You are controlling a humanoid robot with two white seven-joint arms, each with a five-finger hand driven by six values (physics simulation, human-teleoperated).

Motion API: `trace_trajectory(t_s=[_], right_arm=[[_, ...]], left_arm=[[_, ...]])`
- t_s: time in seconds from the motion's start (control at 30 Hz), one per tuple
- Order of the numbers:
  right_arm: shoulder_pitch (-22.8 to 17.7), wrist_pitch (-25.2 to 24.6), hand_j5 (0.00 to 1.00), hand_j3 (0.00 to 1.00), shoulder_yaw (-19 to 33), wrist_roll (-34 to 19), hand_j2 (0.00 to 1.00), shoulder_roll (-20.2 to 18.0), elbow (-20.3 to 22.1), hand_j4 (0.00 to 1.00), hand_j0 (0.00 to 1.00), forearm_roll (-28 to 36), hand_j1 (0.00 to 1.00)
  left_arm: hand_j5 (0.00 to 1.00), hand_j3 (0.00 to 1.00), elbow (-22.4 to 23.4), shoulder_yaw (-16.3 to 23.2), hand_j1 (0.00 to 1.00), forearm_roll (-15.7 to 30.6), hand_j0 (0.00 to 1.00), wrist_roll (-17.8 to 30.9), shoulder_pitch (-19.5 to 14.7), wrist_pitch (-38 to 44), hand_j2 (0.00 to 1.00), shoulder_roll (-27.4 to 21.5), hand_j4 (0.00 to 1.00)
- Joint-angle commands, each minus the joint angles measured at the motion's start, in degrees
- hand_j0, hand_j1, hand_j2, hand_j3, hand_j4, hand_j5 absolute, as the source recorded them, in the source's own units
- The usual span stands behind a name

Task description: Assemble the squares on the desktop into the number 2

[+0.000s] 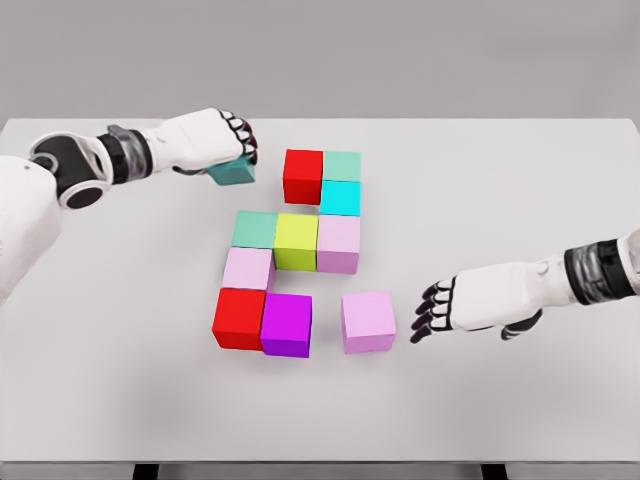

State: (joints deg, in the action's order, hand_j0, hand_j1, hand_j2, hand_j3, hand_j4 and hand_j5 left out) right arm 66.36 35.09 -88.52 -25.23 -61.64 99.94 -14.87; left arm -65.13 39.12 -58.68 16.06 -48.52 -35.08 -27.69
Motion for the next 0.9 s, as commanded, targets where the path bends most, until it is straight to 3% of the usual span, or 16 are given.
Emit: trace_trajectory(t_s=[0.0,0.33,0.77,0.87], right_arm=[[0.0,-0.1,0.99,0.99,0.3,-0.1,0.99,0.8,-0.3,0.99,0.99,0.2,0.99],[0.0,-0.1,0.99,0.99,1.4,-0.3,0.99,3.9,-2.0,0.99,0.99,0.2,0.99],[0.0,-0.1,0.99,0.99,1.9,-0.5,0.99,5.0,-2.4,0.99,0.99,-0.4,0.99],[0.0,-0.1,0.99,0.99,2.5,-0.5,0.99,5.0,-5.2,0.99,0.99,-0.9,0.99]], left_arm=[[0.72,0.72,-0.1,0.6,0.72,0.4,0.72,0.1,-0.1,0.1,0.72,0.4,0.72],[0.72,0.72,0.1,1.8,0.72,0.3,0.72,0.2,-1.2,0.1,0.72,1.3,0.72],[0.75,0.75,1.1,1.8,0.75,0.2,0.75,1.3,-2.2,0.1,0.75,2.9,0.75],[0.75,0.75,1.1,1.8,0.75,0.2,0.75,1.3,-2.2,0.1,0.75,3.4,0.75]])
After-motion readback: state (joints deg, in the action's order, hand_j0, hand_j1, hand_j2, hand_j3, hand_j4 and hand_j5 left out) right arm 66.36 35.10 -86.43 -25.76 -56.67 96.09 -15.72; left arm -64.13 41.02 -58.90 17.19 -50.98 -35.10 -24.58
